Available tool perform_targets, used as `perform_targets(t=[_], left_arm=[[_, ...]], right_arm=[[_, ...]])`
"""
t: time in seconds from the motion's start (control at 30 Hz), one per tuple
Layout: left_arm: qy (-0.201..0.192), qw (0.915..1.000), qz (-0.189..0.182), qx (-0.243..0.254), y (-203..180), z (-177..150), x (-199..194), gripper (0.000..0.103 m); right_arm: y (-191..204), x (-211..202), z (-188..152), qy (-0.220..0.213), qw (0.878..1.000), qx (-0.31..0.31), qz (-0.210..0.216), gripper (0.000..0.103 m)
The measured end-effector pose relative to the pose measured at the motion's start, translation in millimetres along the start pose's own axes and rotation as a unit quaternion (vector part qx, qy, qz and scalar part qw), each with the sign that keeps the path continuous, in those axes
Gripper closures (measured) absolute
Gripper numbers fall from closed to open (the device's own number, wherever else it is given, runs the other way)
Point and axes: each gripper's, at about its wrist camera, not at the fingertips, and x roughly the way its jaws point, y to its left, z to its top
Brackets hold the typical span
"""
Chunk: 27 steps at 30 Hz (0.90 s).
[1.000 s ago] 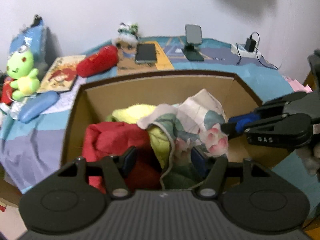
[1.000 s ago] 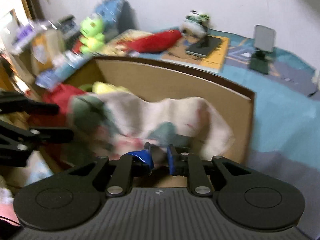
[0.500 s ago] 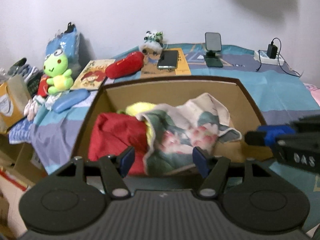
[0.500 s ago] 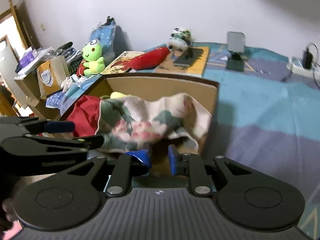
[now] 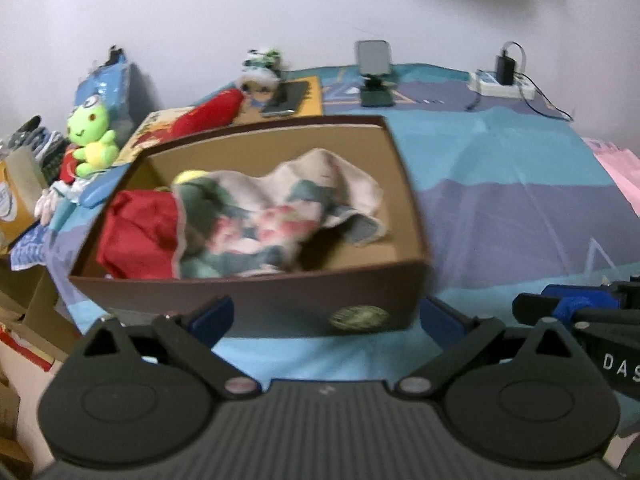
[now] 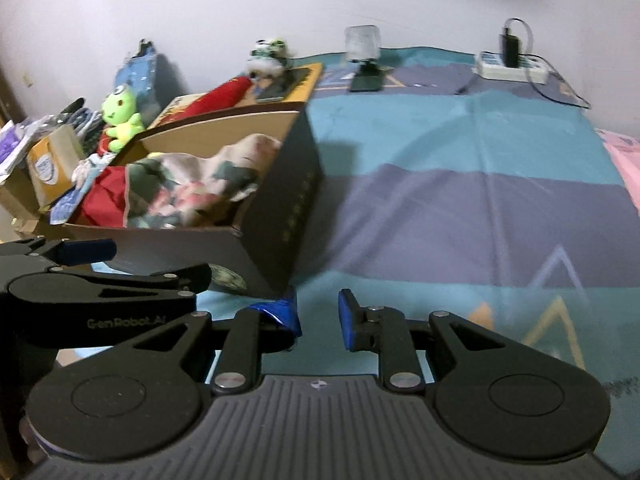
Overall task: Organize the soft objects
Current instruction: 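Withdraw both grippers from the box over the bed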
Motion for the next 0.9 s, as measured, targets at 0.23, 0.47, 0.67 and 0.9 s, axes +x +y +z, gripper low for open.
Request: perform_targets(t=[0.23, 0.47, 0.67, 0.9], left_arm=[[0.018, 0.9993, -0.032, 0.011, -44, -8, 0, 0.001], [0.037, 0.9980, -0.046, 0.020, -77, -13, 5, 0.000], [0.046, 0.9970, -0.053, 0.032, -93, -16, 9, 0.000], [0.055, 0.9955, -0.054, 0.054, -110, -19, 13, 0.000]], right_arm=[[-26, -17, -20, -0.007, 0.999, 0.021, -0.031, 0.098], [-49, -21, -35, 0.000, 0.997, 0.046, -0.061, 0.097], [-64, -23, -41, 0.002, 0.993, 0.072, -0.091, 0.096], [-70, -21, -39, 0.003, 0.989, 0.087, -0.123, 0.096]])
